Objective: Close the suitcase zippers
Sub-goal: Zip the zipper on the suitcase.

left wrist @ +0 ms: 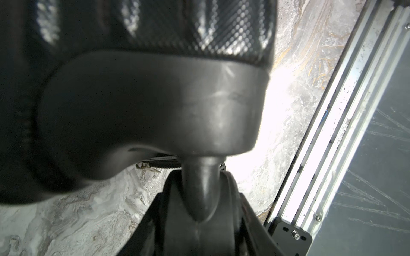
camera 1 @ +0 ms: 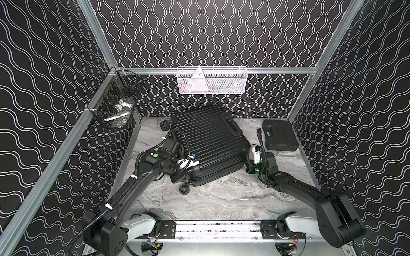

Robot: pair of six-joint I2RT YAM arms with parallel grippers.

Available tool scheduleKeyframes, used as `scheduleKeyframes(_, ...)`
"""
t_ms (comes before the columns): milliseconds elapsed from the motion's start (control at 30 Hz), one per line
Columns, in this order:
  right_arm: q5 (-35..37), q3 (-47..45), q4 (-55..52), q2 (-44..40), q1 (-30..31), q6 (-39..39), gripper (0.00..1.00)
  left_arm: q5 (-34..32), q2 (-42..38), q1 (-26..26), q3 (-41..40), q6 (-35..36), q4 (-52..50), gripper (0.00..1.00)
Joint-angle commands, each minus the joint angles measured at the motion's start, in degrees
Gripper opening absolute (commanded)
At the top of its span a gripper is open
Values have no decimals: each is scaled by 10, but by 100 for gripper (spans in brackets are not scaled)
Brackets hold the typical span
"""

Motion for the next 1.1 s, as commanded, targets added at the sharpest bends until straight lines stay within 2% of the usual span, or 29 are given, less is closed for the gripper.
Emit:
scheduleKeyframes(0, -62, -3, -33, -6, 2, -5, 0, 10, 9, -1, 5, -54, 72, 30)
scheduleKeyframes(333, -83, -18, -59, -43, 4, -5, 0, -93, 53, -1, 22, -185, 109, 28)
scheduleKeyframes(633, -142, -25, -65, -83, 14, -12, 0, -141, 33, -1, 13, -250, 154, 26)
scheduleKeyframes(1067, -195, -18, -65, -85, 82, -43, 0, -180, 50, -1, 22, -312, 160, 24)
